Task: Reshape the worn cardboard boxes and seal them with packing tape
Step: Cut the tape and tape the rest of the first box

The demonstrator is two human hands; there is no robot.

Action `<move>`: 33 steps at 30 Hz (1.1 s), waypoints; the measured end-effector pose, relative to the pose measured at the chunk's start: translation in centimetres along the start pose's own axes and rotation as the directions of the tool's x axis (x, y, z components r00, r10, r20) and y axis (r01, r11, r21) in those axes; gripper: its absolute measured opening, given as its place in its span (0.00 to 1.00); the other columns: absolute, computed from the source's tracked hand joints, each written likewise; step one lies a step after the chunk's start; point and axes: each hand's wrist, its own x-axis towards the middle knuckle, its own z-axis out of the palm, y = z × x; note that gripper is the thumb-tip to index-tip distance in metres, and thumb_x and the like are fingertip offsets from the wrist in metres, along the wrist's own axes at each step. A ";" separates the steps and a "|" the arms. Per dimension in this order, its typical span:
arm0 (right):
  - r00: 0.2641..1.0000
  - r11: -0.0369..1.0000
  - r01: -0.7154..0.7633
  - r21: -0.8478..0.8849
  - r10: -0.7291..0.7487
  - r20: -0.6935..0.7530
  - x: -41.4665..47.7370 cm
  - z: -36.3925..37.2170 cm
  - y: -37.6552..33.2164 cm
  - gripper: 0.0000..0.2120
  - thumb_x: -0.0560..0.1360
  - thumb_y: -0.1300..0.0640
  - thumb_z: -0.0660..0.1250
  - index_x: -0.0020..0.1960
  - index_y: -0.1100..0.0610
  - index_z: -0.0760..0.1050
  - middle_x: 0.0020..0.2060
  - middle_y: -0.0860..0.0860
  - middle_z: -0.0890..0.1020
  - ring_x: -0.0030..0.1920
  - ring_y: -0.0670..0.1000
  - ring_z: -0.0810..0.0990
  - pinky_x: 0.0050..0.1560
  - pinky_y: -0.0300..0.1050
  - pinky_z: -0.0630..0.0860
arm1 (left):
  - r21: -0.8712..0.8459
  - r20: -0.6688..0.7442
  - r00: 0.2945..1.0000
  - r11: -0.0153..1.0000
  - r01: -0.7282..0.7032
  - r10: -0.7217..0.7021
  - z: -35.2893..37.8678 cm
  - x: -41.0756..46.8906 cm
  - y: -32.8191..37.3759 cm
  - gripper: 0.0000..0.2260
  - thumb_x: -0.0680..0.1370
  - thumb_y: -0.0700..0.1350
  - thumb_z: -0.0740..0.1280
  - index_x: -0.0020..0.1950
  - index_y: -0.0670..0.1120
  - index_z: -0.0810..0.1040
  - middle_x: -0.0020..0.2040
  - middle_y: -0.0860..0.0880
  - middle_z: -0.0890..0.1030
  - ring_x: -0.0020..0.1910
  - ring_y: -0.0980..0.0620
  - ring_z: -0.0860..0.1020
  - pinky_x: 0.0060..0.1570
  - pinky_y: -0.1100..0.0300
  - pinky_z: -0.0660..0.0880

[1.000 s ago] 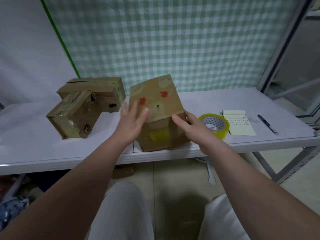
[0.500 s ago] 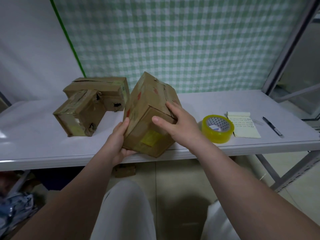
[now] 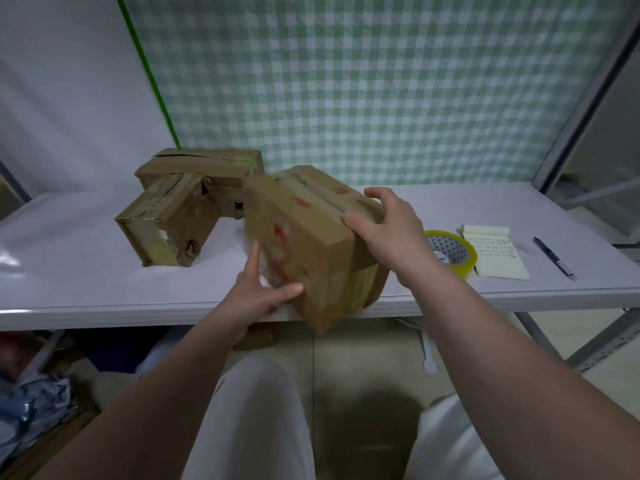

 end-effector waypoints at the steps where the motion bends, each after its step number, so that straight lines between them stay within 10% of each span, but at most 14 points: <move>1: 1.000 0.999 -0.018 -0.029 0.019 0.021 0.2 -0.1 0.0 0.28 0.73 0.45 0.68 0.70 0.48 0.67 0.69 0.52 0.68 0.69 0.55 0.65 0.69 0.55 0.65 | 0.104 -0.033 0.997 0.992 -0.065 0.069 0.0 0.1 0.1 0.52 0.61 0.57 0.80 0.73 0.70 0.46 0.73 0.52 0.58 0.69 0.47 0.64 0.63 0.46 0.71; 9: 0.996 0.973 0.063 -0.220 -0.047 0.077 0.7 -0.8 -0.3 0.21 0.78 0.46 0.63 0.69 0.53 0.70 0.65 0.52 0.73 0.65 0.53 0.70 0.61 0.43 0.65 | 0.210 -0.510 0.777 0.929 -0.304 0.369 -0.5 1.1 5.0 0.22 0.76 0.45 0.65 0.70 0.56 0.68 0.66 0.52 0.60 0.63 0.54 0.65 0.61 0.61 0.63; 16: 0.985 0.957 0.159 -0.242 -0.139 0.101 1.3 -1.6 0.4 0.16 0.79 0.50 0.62 0.65 0.53 0.75 0.61 0.50 0.78 0.62 0.51 0.73 0.56 0.40 0.67 | 0.477 -0.349 0.853 0.857 -0.194 0.387 -1.8 3.0 7.8 0.24 0.77 0.52 0.65 0.73 0.52 0.67 0.75 0.46 0.58 0.73 0.46 0.60 0.72 0.50 0.60; 33: 0.999 0.989 -0.026 -0.145 0.022 -0.026 2.6 -2.2 1.2 0.20 0.79 0.55 0.61 0.71 0.53 0.68 0.68 0.50 0.72 0.65 0.52 0.70 0.58 0.42 0.66 | 0.567 -0.308 0.837 0.794 -0.220 0.452 -0.2 0.3 7.1 0.16 0.77 0.53 0.65 0.65 0.54 0.77 0.56 0.50 0.63 0.57 0.52 0.66 0.56 0.64 0.61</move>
